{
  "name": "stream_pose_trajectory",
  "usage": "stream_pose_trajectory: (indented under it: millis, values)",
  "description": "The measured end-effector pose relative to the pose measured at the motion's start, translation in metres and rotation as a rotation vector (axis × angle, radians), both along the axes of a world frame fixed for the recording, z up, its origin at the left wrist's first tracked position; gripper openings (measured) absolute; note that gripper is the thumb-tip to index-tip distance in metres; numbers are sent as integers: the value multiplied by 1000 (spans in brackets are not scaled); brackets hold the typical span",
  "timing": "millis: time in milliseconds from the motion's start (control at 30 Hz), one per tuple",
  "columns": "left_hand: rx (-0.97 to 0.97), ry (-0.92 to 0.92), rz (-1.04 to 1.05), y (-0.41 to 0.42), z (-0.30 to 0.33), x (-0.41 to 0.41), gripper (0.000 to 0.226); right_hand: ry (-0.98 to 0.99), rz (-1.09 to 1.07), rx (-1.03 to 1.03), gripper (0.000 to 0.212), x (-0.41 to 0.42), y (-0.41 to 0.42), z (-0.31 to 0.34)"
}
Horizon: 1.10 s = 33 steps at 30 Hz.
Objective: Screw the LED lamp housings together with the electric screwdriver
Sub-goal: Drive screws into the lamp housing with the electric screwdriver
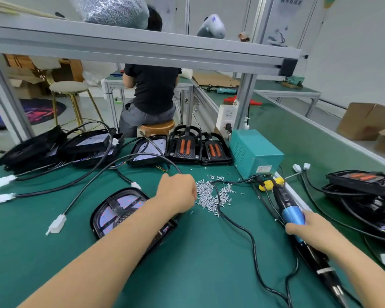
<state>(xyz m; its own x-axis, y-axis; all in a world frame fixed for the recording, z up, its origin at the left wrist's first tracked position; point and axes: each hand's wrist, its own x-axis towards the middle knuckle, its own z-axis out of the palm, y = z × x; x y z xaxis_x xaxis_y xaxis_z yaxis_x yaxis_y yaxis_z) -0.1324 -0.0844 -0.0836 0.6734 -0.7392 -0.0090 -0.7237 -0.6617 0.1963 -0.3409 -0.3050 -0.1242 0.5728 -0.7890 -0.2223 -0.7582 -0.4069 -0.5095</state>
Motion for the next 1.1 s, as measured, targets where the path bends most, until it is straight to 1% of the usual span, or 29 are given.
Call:
stream_pose_trajectory:
  millis: [100,133,200,267,333,400,467,567,700,833,900,967,1000,1100]
  values:
    - [178,-70,-16,-15,-9,4,13,-225,-54,89,18,-5,-4,6]
    - [214,-78,-18,-18,-11,5,14,-313,-87,153,18,-7,-5,11]
    - [255,-58,-15,-21,-16,5,17,-468,-145,347,19,-9,-6,24]
    - [253,-51,-7,-23,-21,4,26,-617,-154,557,29,-6,-2,38]
    - [235,-77,-2,-23,-26,2,30,-828,-112,768,38,0,4,50]
    - [204,-85,3,-22,-29,0,30,-1051,-47,929,37,7,12,60]
    - [189,-88,17,-21,-30,-2,30,-1189,5,1038,34,15,23,69]
    - [198,-127,56,-20,-31,-4,30,-1277,60,1121,31,27,42,79]
    - [193,-111,87,-20,-30,-3,32,-1383,66,1100,30,40,62,89]
    - [196,-114,53,-19,-30,-6,30,-1415,57,1052,31,47,75,95]
    - [115,-73,34,-18,-26,-7,20,-1435,70,1025,36,52,81,96]
    - [-104,96,39,-10,-15,-5,12,-1471,86,1018,38,55,87,97]
    - [-257,222,50,-2,-8,-4,11,-1494,99,1022,37,57,89,98]
    - [-705,692,55,34,10,-7,9,-1574,133,1043,33,60,97,100]
